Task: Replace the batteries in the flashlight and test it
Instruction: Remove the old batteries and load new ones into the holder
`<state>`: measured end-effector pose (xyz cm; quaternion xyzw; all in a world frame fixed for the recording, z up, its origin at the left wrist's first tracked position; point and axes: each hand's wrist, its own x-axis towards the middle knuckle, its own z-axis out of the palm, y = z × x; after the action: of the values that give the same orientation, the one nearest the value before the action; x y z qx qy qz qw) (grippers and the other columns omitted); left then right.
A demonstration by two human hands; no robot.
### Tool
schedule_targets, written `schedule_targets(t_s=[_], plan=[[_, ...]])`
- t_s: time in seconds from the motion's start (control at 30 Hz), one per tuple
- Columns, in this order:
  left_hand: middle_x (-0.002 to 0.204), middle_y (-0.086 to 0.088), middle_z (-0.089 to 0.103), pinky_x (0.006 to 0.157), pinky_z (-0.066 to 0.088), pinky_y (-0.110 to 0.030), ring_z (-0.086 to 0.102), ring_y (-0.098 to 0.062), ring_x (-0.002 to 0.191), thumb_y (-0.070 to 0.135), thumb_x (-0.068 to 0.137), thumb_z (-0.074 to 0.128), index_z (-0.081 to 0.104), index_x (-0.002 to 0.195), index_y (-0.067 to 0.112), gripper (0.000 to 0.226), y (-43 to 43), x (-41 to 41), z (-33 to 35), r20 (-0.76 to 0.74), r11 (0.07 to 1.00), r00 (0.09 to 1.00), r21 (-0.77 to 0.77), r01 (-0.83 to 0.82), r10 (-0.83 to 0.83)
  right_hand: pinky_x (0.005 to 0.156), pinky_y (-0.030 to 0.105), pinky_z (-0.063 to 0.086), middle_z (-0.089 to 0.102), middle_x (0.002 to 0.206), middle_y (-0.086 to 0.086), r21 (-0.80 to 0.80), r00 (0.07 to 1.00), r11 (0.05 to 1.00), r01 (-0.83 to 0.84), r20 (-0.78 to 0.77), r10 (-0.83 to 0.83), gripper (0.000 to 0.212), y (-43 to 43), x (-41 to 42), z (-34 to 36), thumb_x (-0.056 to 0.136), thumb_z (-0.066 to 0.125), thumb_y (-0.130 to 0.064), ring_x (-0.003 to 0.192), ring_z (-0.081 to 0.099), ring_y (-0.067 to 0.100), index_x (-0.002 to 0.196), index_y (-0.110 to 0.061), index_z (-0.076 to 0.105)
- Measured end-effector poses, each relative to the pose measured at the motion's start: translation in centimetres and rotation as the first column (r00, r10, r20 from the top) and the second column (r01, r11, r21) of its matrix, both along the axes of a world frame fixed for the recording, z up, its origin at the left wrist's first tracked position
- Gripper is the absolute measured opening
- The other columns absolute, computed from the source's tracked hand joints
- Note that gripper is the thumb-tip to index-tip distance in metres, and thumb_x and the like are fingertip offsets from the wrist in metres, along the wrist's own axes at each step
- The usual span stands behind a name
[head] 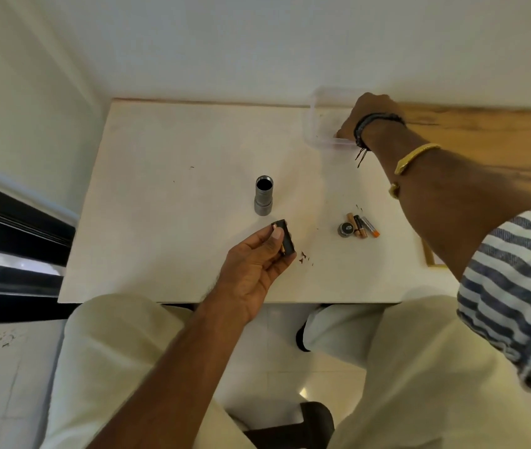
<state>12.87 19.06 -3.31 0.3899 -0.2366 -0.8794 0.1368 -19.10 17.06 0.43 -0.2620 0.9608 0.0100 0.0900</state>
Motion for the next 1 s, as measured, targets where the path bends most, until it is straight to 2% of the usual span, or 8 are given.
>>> schedule_targets(t_s=[0.23,0.37,0.43,0.53,0.73,0.83,0.9,1.0], plan=[[0.104,-0.014,0.074,0.083,0.06,-0.034,0.071,-0.023,0.095,0.015,0.085,0.068,0.065,0.121,-0.001,0.039,0.0,0.0,0.2,-0.023,1.0,1.0,0.005,-0.008,0.008,0.092,0.044,0.053,0.068,0.119,0.023,-0.046,0.997,0.996,0.073,0.013,-0.072,0.029,-0.6,-0.6,-0.7,0.089,0.061,-0.017,0.113,0.064,0.042,0.113,-0.001,0.065],[0.107,-0.015,0.074,0.084,0.06,-0.034,0.071,-0.024,0.097,0.013,0.093,0.063,0.065,0.12,-0.001,0.03,0.0,-0.1,0.4,-0.019,1.0,1.0,-0.007,-0.002,0.002,0.086,0.04,0.054,0.069,0.117,0.021,-0.077,0.995,0.992,0.101,0.029,-0.099,0.023,-0.1,-0.5,-0.7,0.086,0.063,-0.019,0.11,0.065,0.041,0.104,-0.004,0.062],[0.108,-0.016,0.073,0.086,0.059,-0.035,0.07,-0.026,0.098,0.013,0.094,0.061,0.064,0.121,-0.001,0.031,0.0,-0.1,0.4,-0.023,1.0,1.0,-0.013,0.005,-0.006,0.081,0.036,0.052,0.071,0.113,0.019,-0.142,0.992,0.982,0.126,0.043,-0.121,0.021,0.2,-0.7,-0.6,0.085,0.066,-0.021,0.107,0.067,0.038,0.097,-0.005,0.06],[0.11,-0.017,0.073,0.085,0.059,-0.035,0.071,-0.027,0.1,0.013,0.094,0.062,0.064,0.121,-0.001,0.031,0.2,0.0,0.6,-0.037,1.0,0.999,-0.017,0.009,-0.009,0.073,0.029,0.05,0.075,0.107,0.012,-0.284,0.979,0.937,0.202,0.096,-0.182,0.037,0.9,-0.6,-0.4,0.079,0.076,-0.028,0.102,0.07,0.031,0.105,-0.003,0.07],[0.113,-0.02,0.072,0.083,0.06,-0.036,0.071,-0.029,0.101,0.011,0.094,0.061,0.064,0.12,-0.002,0.029,0.2,0.4,0.9,-0.033,1.0,0.999,-0.008,-0.006,0.006,0.067,0.037,0.064,0.078,0.086,0.01,-0.709,0.915,0.59,0.386,0.376,-0.147,0.017,3.6,2.2,2.3,0.074,0.081,-0.022,0.078,0.075,0.027,0.088,-0.012,0.078],[0.109,-0.02,0.072,0.084,0.06,-0.037,0.072,-0.029,0.097,0.01,0.094,0.061,0.063,0.119,-0.004,0.029,0.3,0.8,1.2,-0.029,1.0,0.999,-0.018,-0.016,0.015,0.045,0.023,0.049,0.078,0.086,0.01,-0.742,0.88,0.502,0.445,0.465,-0.093,0.019,5.4,4.6,3.8,0.079,0.081,-0.022,0.059,0.069,0.018,0.095,-0.012,0.076],[0.108,-0.02,0.072,0.083,0.06,-0.037,0.072,-0.029,0.096,0.01,0.094,0.061,0.064,0.118,-0.003,0.028,0.3,1.1,1.3,-0.032,0.999,0.999,-0.033,-0.018,0.017,0.042,0.02,0.045,0.079,0.085,0.009,-0.75,0.85,0.441,0.493,0.524,-0.06,0.017,6.4,6.4,4.5,0.081,0.08,-0.02,0.053,0.067,0.013,0.096,-0.014,0.072],[0.107,-0.02,0.073,0.084,0.06,-0.038,0.072,-0.029,0.097,0.01,0.094,0.061,0.064,0.119,-0.001,0.027,0.6,1.7,1.6,-0.043,0.998,0.999,-0.054,-0.024,0.021,0.047,0.024,0.051,0.078,0.081,0.01,-0.748,0.79,0.328,0.578,0.614,0.007,0.015,8.3,10.0,5.0,0.083,0.078,-0.009,0.052,0.068,0.014,0.092,-0.015,0.067]])
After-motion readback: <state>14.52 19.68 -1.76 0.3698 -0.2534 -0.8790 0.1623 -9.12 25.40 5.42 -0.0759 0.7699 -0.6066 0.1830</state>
